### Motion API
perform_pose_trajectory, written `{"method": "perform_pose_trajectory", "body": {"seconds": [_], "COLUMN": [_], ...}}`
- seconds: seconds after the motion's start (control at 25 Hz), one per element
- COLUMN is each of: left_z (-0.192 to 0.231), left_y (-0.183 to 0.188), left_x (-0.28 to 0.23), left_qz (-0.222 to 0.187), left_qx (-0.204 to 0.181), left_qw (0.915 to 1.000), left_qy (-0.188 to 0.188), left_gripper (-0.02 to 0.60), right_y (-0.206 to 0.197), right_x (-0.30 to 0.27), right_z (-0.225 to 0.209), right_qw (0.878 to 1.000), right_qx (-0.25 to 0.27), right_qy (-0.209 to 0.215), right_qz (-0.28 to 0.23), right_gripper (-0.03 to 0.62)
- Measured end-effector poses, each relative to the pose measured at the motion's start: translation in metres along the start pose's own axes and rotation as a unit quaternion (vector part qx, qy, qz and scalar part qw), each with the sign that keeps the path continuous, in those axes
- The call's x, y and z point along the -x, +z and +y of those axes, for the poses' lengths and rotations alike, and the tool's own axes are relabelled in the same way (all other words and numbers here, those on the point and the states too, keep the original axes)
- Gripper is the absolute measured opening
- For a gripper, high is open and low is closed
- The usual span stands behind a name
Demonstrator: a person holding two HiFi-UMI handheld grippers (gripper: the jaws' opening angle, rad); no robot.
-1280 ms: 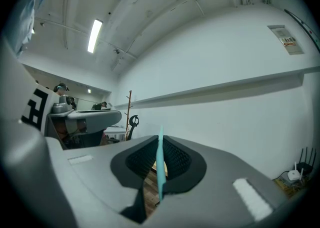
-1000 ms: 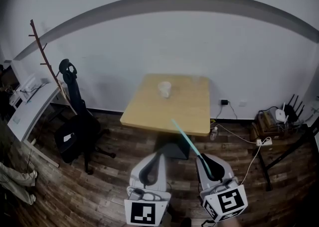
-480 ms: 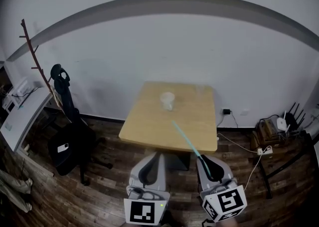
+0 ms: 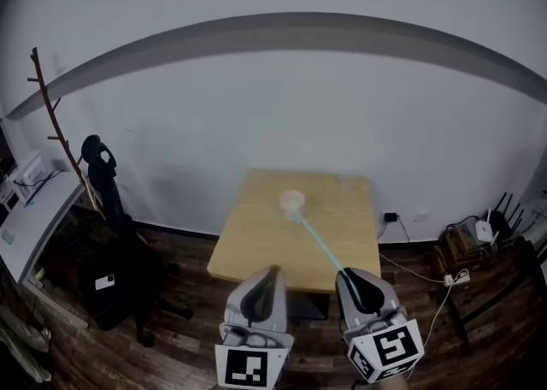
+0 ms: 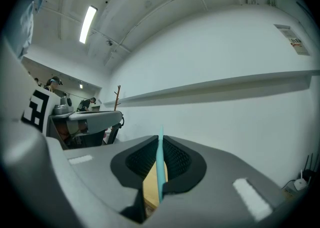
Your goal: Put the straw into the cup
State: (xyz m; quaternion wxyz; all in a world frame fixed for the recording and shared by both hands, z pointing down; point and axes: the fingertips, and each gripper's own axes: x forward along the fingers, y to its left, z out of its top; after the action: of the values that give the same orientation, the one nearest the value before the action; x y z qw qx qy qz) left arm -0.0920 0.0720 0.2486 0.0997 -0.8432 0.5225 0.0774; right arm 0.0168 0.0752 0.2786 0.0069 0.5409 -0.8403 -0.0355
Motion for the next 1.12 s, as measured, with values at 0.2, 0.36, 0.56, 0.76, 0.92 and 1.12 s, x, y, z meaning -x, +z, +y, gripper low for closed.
{"method": "perform_pose_trajectory", "body": {"seconds": [0.2, 0.36, 0.56, 0.76, 0.92, 1.12], "left_z": [0.010, 0.009, 0.016, 0.021, 0.025, 0.026], "left_y": [-0.025, -0.046, -0.065, -0.082, -0.097, -0.104], "left_x": [-0.014, -0.027, -0.051, -0.089, -0.121, -0.161], "left_qz": [0.025, 0.046, 0.058, 0.068, 0.079, 0.085], "left_qx": [0.009, 0.011, 0.015, 0.016, 0.019, 0.005], "left_qw": [0.9996, 0.9988, 0.9982, 0.9976, 0.9967, 0.9962], "left_qy": [-0.006, -0.014, -0.010, -0.002, 0.007, 0.014], "left_gripper": [0.017, 0.017, 0.017, 0.017, 0.017, 0.017], "right_y": [-0.014, -0.031, -0.045, -0.056, -0.064, -0.063], "right_x": [-0.015, -0.025, -0.045, -0.074, -0.100, -0.129], "right_z": [-0.007, -0.021, -0.038, -0.064, -0.089, -0.122], "right_qw": [1.000, 0.999, 0.999, 0.998, 0.998, 0.998], "right_qx": [-0.005, -0.016, -0.021, -0.027, -0.035, -0.042], "right_qy": [-0.007, -0.016, -0.016, -0.007, 0.001, 0.012], "right_qz": [0.016, 0.033, 0.043, 0.051, 0.056, 0.049], "right_gripper": [0.035, 0.035, 0.035, 0.035, 0.035, 0.035]}}
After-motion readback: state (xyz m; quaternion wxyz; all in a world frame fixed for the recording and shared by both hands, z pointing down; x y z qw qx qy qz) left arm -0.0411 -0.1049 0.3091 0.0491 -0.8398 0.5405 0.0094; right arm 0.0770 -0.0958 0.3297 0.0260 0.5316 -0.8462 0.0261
